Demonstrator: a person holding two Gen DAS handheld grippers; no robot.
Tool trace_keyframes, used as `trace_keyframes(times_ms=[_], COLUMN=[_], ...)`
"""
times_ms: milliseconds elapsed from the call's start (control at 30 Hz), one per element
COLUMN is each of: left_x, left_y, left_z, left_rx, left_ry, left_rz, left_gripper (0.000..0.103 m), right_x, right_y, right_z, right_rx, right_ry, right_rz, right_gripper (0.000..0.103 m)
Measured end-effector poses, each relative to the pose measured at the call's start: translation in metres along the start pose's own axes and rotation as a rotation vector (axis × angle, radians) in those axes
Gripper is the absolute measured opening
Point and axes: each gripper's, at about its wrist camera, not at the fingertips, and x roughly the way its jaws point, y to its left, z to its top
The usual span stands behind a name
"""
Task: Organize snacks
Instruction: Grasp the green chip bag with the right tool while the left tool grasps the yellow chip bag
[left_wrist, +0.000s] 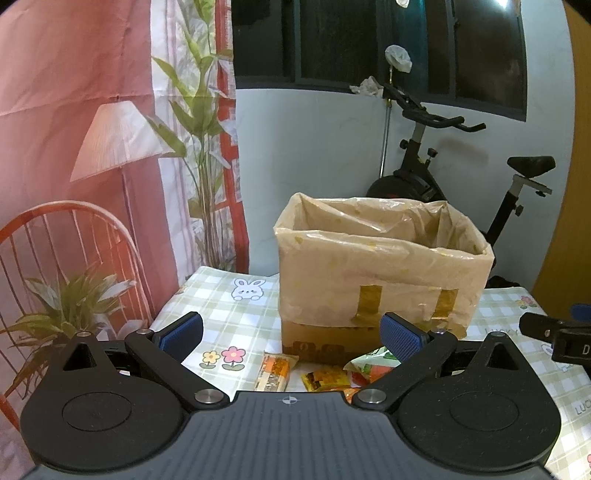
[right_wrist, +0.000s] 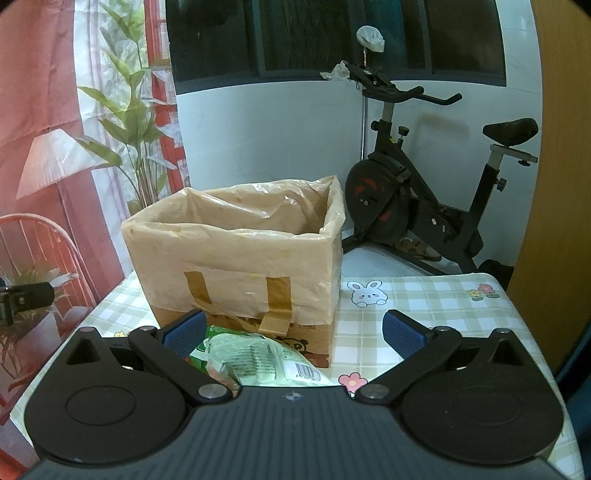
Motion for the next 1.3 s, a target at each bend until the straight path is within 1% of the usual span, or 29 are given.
trace_keyframes(times_ms=[133,267,400,533,733,900,1033,1167,1300], left_x=[0.001,0.003,0.007,0.013,0.021,0.034,0.043,0.052,0.063], left_y=[0.003,0.006,0.014,0.025,0.037,0.038,0.035,0.029,0.025], left_z=[-0.004,-0.012,-0.024,-0.037,-0.065,-0.096,-0.116,-0.127,-0.13], left_rx=[0.004,0.025,0.028,0.005,-0.03,-0.082,-0.133,-0.169,-0.187], left_ry=[0.0,0.0,0.008,0.041,0.087,0.17,0.222,0.254,0.267], left_rz=[0.002,0.02,0.026,0.023,0.025,-0.007,-0.033,-0.046,-0.032], left_gripper=[0.103,0.103,0.103,0.103,0.103,0.103,0.102,0.102,0.102], right_x=[0.002,0.009,0.016,0.019,0.022,0.025,0.028,0.029,0.03], right_y=[0.0,0.003,0.011,0.015,0.014,0.016,0.014,0.01,0.006], right_z=[-0.005,-0.015,-0.029,-0.042,-0.066,-0.087,-0.098,-0.103,-0.105], right_rx=[0.023,0.042,0.014,-0.005,-0.032,-0.081,-0.082,-0.084,-0.09], right_ry=[-0.02,-0.024,-0.022,-0.003,0.02,0.036,0.045,0.051,0.05], right_rz=[0.008,0.025,0.02,0.039,0.027,0.006,0.018,0.025,0.021], right_gripper=[0.103,0.103,0.103,0.103,0.103,0.103,0.103,0.103,0.103])
